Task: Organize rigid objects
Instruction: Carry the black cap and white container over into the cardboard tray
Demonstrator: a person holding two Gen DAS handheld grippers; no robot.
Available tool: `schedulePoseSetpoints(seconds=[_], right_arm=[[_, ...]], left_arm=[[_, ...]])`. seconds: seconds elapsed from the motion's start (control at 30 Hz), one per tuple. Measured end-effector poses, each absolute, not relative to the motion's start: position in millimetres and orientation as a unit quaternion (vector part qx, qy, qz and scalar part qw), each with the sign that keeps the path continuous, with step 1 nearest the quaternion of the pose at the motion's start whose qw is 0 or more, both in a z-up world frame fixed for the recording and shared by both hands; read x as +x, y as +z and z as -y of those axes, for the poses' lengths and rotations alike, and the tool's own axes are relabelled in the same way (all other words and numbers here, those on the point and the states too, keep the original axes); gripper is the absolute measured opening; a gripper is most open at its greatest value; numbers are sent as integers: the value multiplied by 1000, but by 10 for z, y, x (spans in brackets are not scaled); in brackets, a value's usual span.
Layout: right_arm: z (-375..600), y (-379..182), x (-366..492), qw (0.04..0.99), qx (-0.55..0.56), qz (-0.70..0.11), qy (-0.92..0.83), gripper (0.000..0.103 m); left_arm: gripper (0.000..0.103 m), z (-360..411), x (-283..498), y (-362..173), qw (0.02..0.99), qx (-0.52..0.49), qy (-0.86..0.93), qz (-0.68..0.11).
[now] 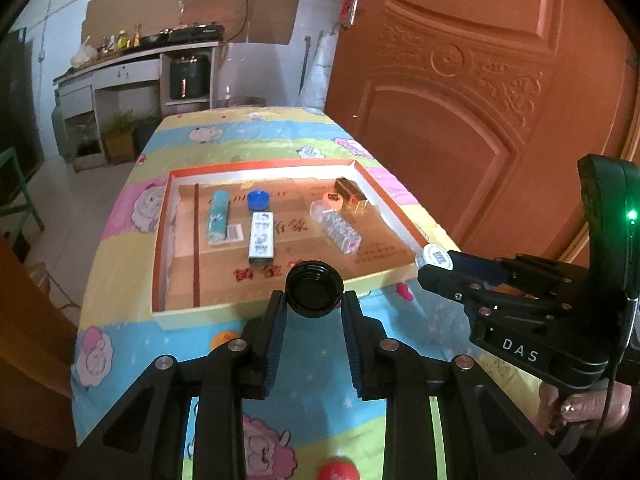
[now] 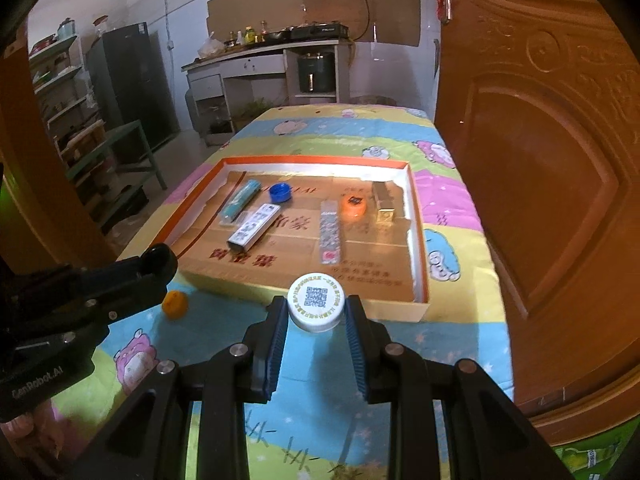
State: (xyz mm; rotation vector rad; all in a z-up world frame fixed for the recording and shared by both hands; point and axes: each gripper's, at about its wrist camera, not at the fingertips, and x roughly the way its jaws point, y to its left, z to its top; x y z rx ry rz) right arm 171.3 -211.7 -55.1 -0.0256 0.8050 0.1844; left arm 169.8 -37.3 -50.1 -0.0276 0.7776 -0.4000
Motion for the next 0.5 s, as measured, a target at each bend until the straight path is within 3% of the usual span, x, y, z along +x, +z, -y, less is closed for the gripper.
schedulePoseSetpoints(seconds=[0.5], right_arm=[[2353,-482,2065,915,-7,-394,86,30]], left_arm=[[29,693,2191,-439,901,5,-187,-392]])
